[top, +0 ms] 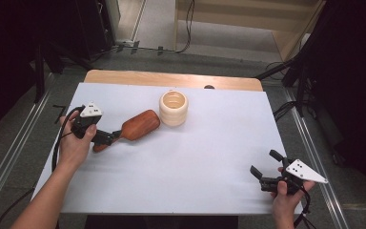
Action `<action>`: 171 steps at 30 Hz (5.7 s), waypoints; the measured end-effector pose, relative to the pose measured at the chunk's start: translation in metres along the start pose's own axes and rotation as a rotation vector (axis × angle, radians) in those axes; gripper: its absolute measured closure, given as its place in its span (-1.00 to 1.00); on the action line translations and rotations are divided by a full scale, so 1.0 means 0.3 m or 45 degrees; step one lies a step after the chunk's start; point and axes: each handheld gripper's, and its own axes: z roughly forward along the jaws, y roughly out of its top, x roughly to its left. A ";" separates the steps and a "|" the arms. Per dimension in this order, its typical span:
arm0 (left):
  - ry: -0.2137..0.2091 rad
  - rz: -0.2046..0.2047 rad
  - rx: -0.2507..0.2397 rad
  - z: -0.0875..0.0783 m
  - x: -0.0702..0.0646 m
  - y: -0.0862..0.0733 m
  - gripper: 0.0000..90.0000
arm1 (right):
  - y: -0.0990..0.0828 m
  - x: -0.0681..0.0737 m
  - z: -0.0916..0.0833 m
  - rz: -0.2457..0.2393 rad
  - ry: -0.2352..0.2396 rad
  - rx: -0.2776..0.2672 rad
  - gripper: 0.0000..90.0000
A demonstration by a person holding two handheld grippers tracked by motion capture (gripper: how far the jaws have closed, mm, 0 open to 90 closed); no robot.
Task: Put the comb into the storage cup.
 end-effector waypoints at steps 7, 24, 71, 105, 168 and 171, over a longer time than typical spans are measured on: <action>-0.002 0.003 0.049 0.024 0.011 0.000 -1.00 | 0.000 -0.001 -0.001 0.002 -0.001 0.003 -1.00; -0.024 -0.042 0.168 0.064 0.033 -0.009 -0.87 | 0.000 -0.001 0.001 0.001 0.004 0.003 -1.00; -0.164 0.213 0.505 0.180 -0.046 0.013 0.35 | 0.001 -0.001 0.007 -0.005 0.003 0.015 -1.00; -0.155 0.182 0.443 0.161 -0.041 -0.013 0.61 | 0.002 0.000 0.010 -0.015 0.007 0.023 -1.00; -0.017 -0.010 -0.116 -0.049 -0.154 -0.074 0.61 | 0.176 0.141 0.103 -0.079 0.180 -0.001 -1.00; -0.017 -0.003 -0.135 -0.053 -0.172 -0.069 0.61 | 0.199 0.155 0.127 -0.085 0.204 -0.006 -1.00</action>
